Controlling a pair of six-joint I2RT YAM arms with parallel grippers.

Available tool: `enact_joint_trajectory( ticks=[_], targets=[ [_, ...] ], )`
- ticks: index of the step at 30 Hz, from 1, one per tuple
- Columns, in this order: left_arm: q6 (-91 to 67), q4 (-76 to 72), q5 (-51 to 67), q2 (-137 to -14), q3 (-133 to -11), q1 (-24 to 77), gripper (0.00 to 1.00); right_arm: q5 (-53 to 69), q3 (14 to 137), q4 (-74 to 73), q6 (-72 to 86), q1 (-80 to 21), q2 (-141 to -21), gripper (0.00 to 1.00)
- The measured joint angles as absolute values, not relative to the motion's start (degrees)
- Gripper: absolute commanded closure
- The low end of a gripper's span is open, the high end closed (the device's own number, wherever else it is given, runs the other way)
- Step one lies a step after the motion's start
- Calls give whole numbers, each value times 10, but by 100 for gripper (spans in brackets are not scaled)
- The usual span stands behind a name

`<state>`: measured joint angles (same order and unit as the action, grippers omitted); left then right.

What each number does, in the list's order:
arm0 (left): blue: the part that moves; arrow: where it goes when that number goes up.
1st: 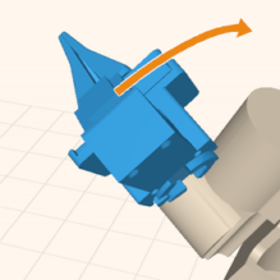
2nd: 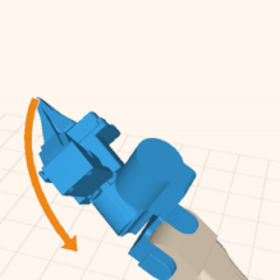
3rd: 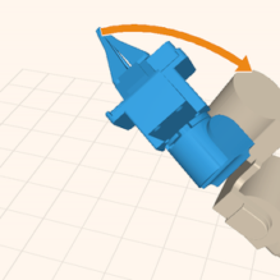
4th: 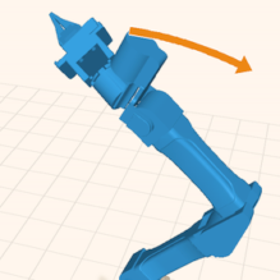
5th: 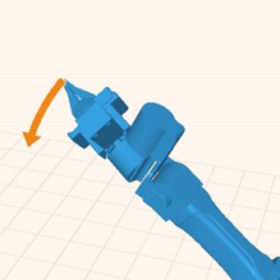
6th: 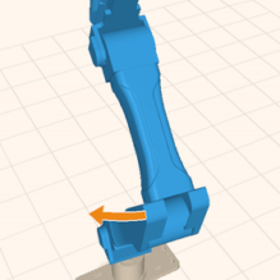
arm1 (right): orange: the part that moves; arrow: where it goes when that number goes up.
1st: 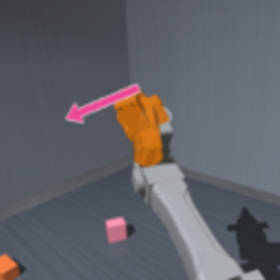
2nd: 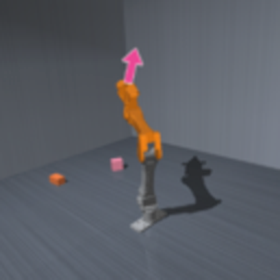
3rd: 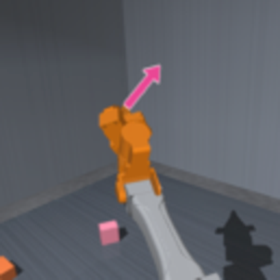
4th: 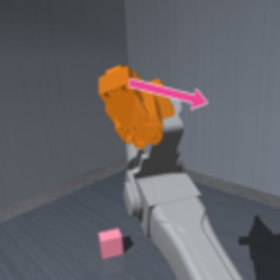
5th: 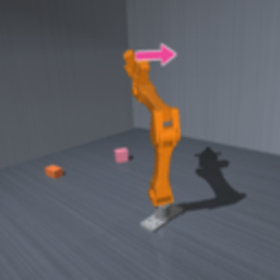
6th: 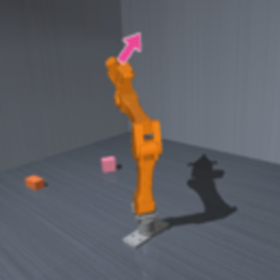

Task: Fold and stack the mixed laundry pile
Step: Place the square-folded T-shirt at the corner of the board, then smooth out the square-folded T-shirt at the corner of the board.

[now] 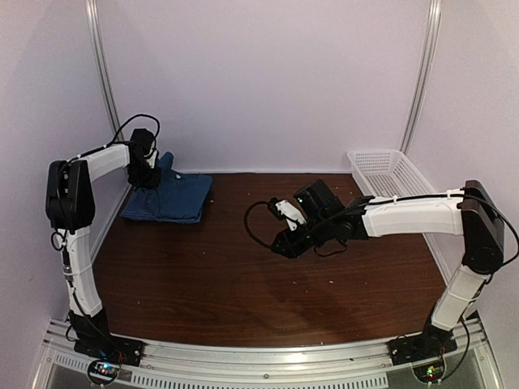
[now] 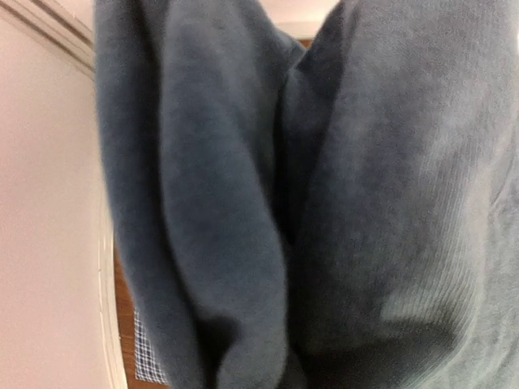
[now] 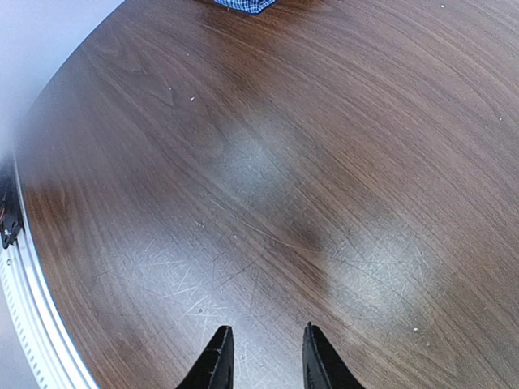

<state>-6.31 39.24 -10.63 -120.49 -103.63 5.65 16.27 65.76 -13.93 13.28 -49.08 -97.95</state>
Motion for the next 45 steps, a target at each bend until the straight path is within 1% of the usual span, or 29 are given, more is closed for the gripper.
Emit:
enact_joint_trajectory(
  ticks=[6, 7, 8, 9, 10, 12, 15, 20, 25, 28, 32, 35, 40, 43, 45],
  targets=[
    [-108, 375, -119, -1221, -999, 32, 99, 163, 658, -139, 133, -491, -980, 70],
    [-113, 374, -119, -1221, -996, 29, 85, 163, 658, -139, 133, -491, -980, 70],
    [-118, 373, -120, -1221, -996, 26, 68, 163, 658, -140, 133, -491, -980, 70],
    [-123, 372, -121, -1221, -996, 24, 56, 163, 658, -140, 133, -491, -980, 70],
    [-125, 370, -126, -1221, -996, 22, 48, 163, 658, -140, 133, -491, -980, 70],
    [-135, 368, -142, -1221, -996, 20, 38, 163, 658, -140, 133, -491, -980, 70],
    [-152, 369, -172, -1220, -995, 17, 30, 163, 658, -140, 133, -491, -980, 70],
    [-165, 374, -249, -1200, -987, 13, 27, 163, 658, -144, 133, -491, -980, 69],
    [-162, 376, -300, -1165, -987, 14, 28, 163, 658, -146, 133, -491, -980, 69],
    [-143, 363, -266, -1138, -977, 19, 31, 163, 658, -146, 133, -490, -980, 69],
    [-132, 338, -180, -1129, -955, 36, 31, 166, 662, -147, 133, -486, -980, 65],
    [-135, 329, -136, -1145, -932, 49, 30, 170, 664, -143, 134, -482, -980, 64],
    [-153, 328, -113, -1198, -911, 44, 28, 179, 663, -143, 135, -467, -978, 63],
    [-167, 325, -103, -1212, -901, 24, 25, 185, 654, -139, 138, -454, -970, 60],
    [-172, 323, -93, -1213, -904, 6, 22, 193, 644, -136, 142, -444, -961, 56]
  ],
)
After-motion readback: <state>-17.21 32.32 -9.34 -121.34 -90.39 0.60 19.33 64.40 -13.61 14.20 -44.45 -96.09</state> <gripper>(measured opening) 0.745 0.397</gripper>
